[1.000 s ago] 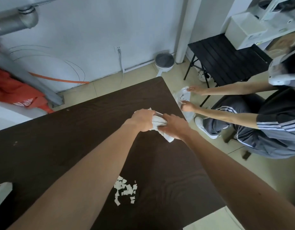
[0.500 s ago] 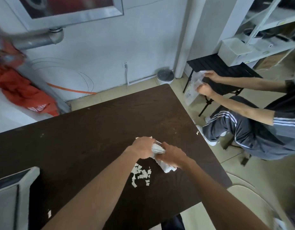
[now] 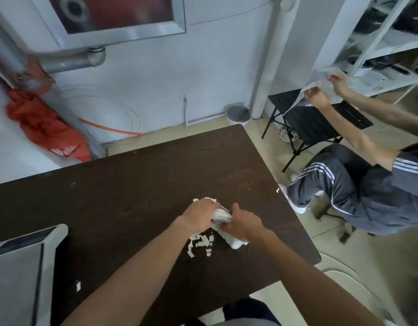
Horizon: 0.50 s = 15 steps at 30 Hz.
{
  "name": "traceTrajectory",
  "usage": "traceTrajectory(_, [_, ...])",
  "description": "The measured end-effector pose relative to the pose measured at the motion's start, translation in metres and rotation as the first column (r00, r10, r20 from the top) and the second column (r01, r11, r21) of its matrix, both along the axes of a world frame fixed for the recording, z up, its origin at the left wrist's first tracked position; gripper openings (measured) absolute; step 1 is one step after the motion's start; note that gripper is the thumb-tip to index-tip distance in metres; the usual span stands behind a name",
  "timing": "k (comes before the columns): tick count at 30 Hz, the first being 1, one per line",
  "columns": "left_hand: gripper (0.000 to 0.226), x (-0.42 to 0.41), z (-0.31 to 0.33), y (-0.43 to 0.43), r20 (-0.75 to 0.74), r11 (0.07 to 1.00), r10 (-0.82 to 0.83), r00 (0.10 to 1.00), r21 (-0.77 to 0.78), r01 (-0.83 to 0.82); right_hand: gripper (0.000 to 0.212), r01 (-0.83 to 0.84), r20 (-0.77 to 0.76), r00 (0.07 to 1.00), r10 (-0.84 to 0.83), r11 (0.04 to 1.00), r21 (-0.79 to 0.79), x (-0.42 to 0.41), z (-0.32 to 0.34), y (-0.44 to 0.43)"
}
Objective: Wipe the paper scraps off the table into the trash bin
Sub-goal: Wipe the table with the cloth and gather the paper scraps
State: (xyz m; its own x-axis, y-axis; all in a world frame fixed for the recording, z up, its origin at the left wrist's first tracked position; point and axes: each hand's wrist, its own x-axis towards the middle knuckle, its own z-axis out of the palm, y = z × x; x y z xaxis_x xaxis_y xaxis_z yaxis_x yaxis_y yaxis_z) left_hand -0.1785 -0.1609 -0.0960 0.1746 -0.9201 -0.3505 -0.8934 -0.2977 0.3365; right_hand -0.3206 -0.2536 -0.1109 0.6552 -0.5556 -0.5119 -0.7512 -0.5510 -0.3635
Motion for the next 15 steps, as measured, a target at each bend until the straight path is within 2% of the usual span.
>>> traceTrajectory(3, [0.049, 0.006, 0.003, -0.025, 0.044, 0.999, 0.025, 0.999, -0.039, -0.023, 0.046, -0.110, 0.068, 0.991, 0.118, 0.988, -0.112, 0.001, 0.009, -0.034])
traceTrajectory(6, [0.054, 0.010, 0.008, -0.055, 0.096, 0.992, 0.080, 0.992, -0.105, -0.070, 0.045, -0.236, 0.098, 0.958, 0.271, 0.932, -0.274, 0.007, 0.021, -0.083])
traceTrajectory(11, [0.053, -0.005, 0.002, -0.104, 0.166, 0.965, 0.225, 0.960, -0.174, -0.196, 0.047, -0.379, -0.027, 0.915, 0.404, 0.832, -0.405, 0.018, 0.018, -0.159])
traceTrajectory(15, [0.048, -0.020, -0.016, -0.130, 0.142, 0.944, 0.316, 0.938, -0.144, -0.296, 0.045, -0.432, -0.025, 0.880, 0.474, 0.780, -0.453, 0.020, 0.007, -0.192])
